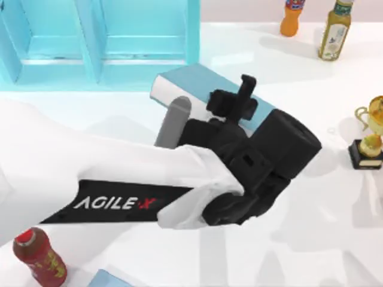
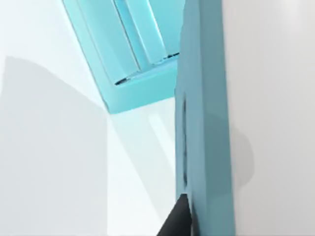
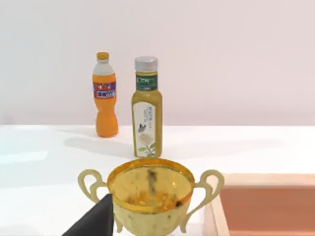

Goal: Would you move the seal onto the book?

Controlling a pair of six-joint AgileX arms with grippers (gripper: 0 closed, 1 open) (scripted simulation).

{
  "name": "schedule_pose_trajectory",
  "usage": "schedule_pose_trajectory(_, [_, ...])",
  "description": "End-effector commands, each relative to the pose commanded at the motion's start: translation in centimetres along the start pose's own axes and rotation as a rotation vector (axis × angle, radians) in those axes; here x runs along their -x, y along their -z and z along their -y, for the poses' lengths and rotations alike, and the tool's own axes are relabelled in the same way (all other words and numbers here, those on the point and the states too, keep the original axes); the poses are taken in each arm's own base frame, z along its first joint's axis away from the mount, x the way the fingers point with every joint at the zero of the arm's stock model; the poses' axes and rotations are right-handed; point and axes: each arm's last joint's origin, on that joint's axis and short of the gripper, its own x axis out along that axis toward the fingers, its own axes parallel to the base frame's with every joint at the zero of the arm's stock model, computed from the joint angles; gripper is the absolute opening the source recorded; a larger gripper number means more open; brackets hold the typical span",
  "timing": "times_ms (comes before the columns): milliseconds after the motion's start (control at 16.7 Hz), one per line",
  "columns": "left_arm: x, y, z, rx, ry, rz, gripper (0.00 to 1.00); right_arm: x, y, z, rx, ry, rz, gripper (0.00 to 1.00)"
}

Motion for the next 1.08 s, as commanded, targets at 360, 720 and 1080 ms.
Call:
schedule_pose_trajectory(360, [2.5,4.3,-2.0,0.303,0.025,0.052,0.00,0.0,0.0,0.0,0.000,0.000,0.000,1.00])
schedule_pose_trajectory(720, [3.3,5.4,-2.6,0.373,0.044,0.064,0.00,0.0,0.0,0.0,0.000,0.000,0.000,1.00])
schedule_pose_trajectory(1080, [3.5,5.3,-2.7,0.370,0.041,0.065,0.00,0.0,0.0,0.0,0.000,0.000,0.000,1.00])
